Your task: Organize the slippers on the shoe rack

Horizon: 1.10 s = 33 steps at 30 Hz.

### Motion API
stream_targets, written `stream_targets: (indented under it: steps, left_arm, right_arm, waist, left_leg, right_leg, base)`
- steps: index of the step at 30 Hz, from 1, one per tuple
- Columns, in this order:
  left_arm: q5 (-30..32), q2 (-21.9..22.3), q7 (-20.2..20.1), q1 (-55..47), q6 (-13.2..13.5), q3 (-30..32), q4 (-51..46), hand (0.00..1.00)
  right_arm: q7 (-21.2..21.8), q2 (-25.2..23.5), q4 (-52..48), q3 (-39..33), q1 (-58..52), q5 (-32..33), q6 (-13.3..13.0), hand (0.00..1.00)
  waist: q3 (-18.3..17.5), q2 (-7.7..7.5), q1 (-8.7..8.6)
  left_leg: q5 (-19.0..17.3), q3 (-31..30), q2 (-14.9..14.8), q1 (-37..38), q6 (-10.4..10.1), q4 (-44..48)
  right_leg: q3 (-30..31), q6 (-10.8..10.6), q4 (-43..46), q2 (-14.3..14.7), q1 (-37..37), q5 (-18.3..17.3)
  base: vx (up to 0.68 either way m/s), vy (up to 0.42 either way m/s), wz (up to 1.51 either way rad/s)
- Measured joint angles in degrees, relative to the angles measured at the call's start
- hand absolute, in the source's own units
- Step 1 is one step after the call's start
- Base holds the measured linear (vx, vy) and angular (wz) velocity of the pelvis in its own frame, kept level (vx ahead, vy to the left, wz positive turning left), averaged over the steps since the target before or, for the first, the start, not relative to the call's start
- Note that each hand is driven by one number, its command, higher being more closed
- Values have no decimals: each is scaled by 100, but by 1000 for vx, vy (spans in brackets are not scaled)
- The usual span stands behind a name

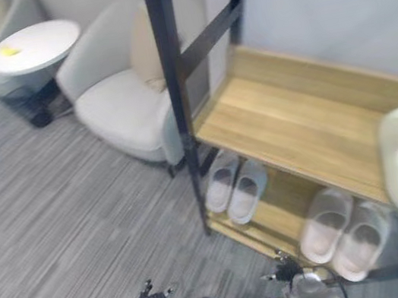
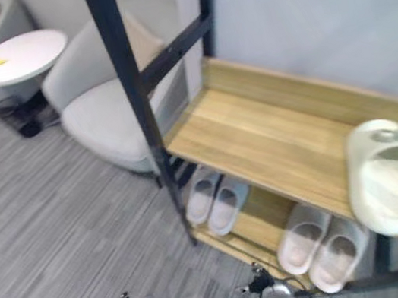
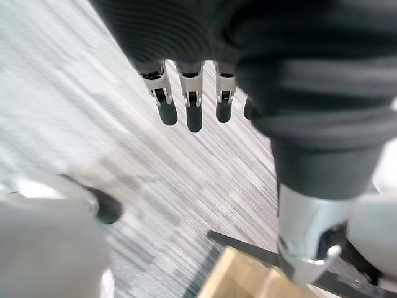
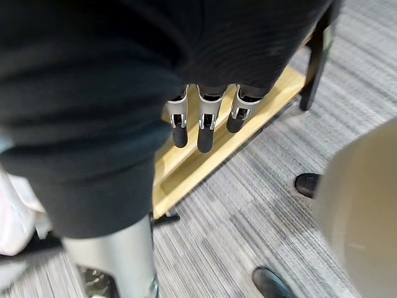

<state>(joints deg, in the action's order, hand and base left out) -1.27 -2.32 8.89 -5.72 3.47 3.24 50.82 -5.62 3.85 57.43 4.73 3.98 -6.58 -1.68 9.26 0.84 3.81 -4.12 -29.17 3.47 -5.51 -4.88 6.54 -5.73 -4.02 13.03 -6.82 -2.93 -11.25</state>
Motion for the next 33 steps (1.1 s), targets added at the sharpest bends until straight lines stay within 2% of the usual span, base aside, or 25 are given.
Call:
stream_targets:
  steps: [2,3,4,5,6,7,9,10,11,12,13,14,15,16,17,19,22,23,24,25,26,28,30,31,33]
  left_arm:
    - [0,-17,-6,60,6,-39,45,0]
    - [-4,-24,-5,86,16,-55,42,0]
    - [0,-69,-6,118,15,-110,39,0]
    - [0,-102,-6,135,14,-172,41,0]
    - [9,-147,-6,160,16,-228,44,0]
    - [57,-134,0,227,-21,-249,72,0]
    - [209,-81,-3,295,-27,-285,78,0]
    - [236,-44,-1,297,-22,-316,45,0]
    - [237,-62,2,300,-11,-325,40,0]
    - [238,-91,3,345,-13,-437,67,0]
    - [241,-129,-1,425,-27,-490,79,0]
    - [246,-133,1,424,-31,-489,87,0]
    - [243,-76,4,438,-57,-431,207,0]
    - [241,-74,4,474,-66,-428,244,0]
    - [241,-94,0,470,-57,-447,249,0]
    - [243,-92,1,469,-51,-446,260,0]
    - [239,-125,-2,421,-43,-442,290,0]
    - [238,-169,-5,379,-44,-447,324,0]
    - [226,-209,-5,350,-52,-443,392,0]
    - [225,-212,-2,323,-48,-439,387,0]
    - [226,-212,6,288,-43,-433,385,0]
    - [229,-209,4,319,-46,-434,394,0]
    - [229,-203,6,361,-47,-421,447,0]
    - [228,-206,8,373,-49,-393,476,0]
    - [225,-225,7,376,-48,-266,494,0]
  right_arm:
    - [-5,-65,-36,0,31,1,-6,0]
    - [-7,-96,-37,-3,52,1,-8,0]
    - [-30,-111,-36,-17,72,9,-8,0]
    - [-48,-113,-37,-23,132,13,-10,0]
    - [-82,-109,-39,-55,112,28,-13,0]
    - [-136,-102,-56,-75,123,37,-29,0]
    - [-158,-99,-71,-130,106,41,-22,0]
    - [-159,-81,-71,-178,90,45,0,0]
    - [-153,-102,-72,-197,79,45,4,0]
    - [-157,-98,-78,-233,61,45,-1,0]
    - [-160,-107,-47,-249,48,45,-4,0]
    - [-161,-108,-51,-249,96,45,6,0]
    - [-163,-110,-102,-261,140,49,5,0]
    - [-165,-121,-132,-288,157,52,10,0]
    - [-158,-190,-164,-302,86,52,6,0]
    - [-152,-215,-162,-305,89,50,7,0]
    - [-110,-229,-139,-225,161,42,20,0]
    - [-84,-276,-140,-214,158,35,21,0]
    - [-54,-304,-128,-214,46,32,26,0]
    - [-48,-315,-123,-214,-17,32,28,0]
    - [-39,-336,-96,-192,-116,31,38,0]
    - [-28,-332,-102,-158,-76,32,35,0]
    - [-26,-328,-108,-130,-34,34,13,0]
    - [-24,-337,-94,-114,-13,34,10,0]
    - [-25,-357,-31,-106,36,33,7,0]
  waist:
    - [24,7,30]
    - [100,-44,48]
    - [130,-63,50]
    - [137,-78,44]
    - [167,-116,-18]
    - [183,-50,-59]
    - [234,89,-104]
    - [237,132,-93]
    - [243,96,-107]
    - [191,55,-133]
    - [167,-12,-143]
    - [180,19,-127]
    - [233,100,-146]
    - [245,73,-151]
    - [226,-16,-140]
    - [210,-44,-140]
    - [220,-15,-86]
    - [238,-62,-75]
    - [250,-75,-123]
    - [254,-64,-142]
    - [236,-73,-169]
    - [238,-82,-170]
    - [246,-68,-180]
    - [251,-94,-187]
    - [278,-208,-218]
  left_leg:
    - [59,-132,-35,-33,-92,0]
    - [103,-98,-48,-57,-154,35]
    - [264,194,-61,-230,-188,50]
    - [391,546,-63,-287,-120,-14]
    - [391,1714,-163,-353,203,-64]
    - [32,3293,-436,-583,513,495]
    - [-374,4938,-916,-752,652,1312]
    - [-365,5226,-908,-872,732,1503]
    - [-347,5173,-809,-894,750,1506]
    - [-295,4866,-534,-842,800,1110]
    - [-397,5139,-496,-759,958,955]
    - [-702,5487,-747,-742,1048,1385]
    - [-869,5517,-872,-619,740,1501]
    - [-830,5489,-802,-557,752,1420]
    - [-707,5355,-553,-391,823,1126]
    - [-569,5174,-300,-211,902,811]
    - [-575,4906,-189,17,918,503]
    - [-536,4738,-105,252,916,343]
    - [-513,4528,-59,480,898,211]
    - [-502,4416,-47,576,880,144]
    - [-487,4204,-26,730,856,2]
    - [-481,3879,-17,833,850,-118]
    - [-479,3463,-47,901,846,-217]
    - [-486,3224,-45,997,834,-306]
    - [-594,2817,45,1145,760,-366]
  right_leg:
    - [-262,65,-203,83,172,61]
    - [-394,80,-273,99,271,70]
    - [-587,95,-300,54,301,78]
    - [-688,129,-335,13,295,107]
    - [-912,177,-406,-50,264,139]
    - [-1144,177,-382,-79,237,139]
    - [-1535,163,-146,-119,225,115]
    - [-1672,114,55,-136,192,19]
    - [-1717,120,37,-175,223,-94]
    - [-1881,70,-252,-292,355,-138]
    - [-2252,-69,-387,-470,422,37]
    - [-2328,-149,-313,-470,469,65]
    - [-2448,-213,-264,-381,634,34]
    - [-2469,-198,-336,-415,705,60]
    - [-2489,-234,-550,-471,875,141]
    - [-2500,-207,-608,-558,1035,226]
    - [-2439,-303,1164,-1023,497,233]
    - [-2280,-104,2363,-1325,70,285]
    - [-1999,-17,2987,-1316,-158,118]
    - [-1868,-50,3074,-1243,-239,13]
    - [-1788,-82,2946,-1089,-406,-206]
    - [-1755,-51,2267,-804,-699,-255]
    - [-1420,-103,947,-360,-1003,80]
    - [-1184,-170,178,-178,-1086,498]
    - [-807,-264,-454,-114,-1130,980]
  base:
    - [42,-90,68]
    - [20,-44,69]
    - [14,-51,73]
    - [-19,-9,74]
    - [-46,7,76]
    - [-45,24,79]
    - [-28,69,90]
    - [-38,97,99]
    - [-75,117,123]
    - [-42,145,127]
    - [-1,187,109]
    - [76,176,88]
    - [62,103,61]
    - [31,133,76]
    - [0,116,66]
    - [9,119,63]
    - [-43,101,36]
    - [16,76,60]
    - [53,48,76]
    - [123,16,96]
    - [153,2,84]
    - [170,-11,89]
    - [271,-71,104]
    - [297,-111,98]
    - [351,-190,119]
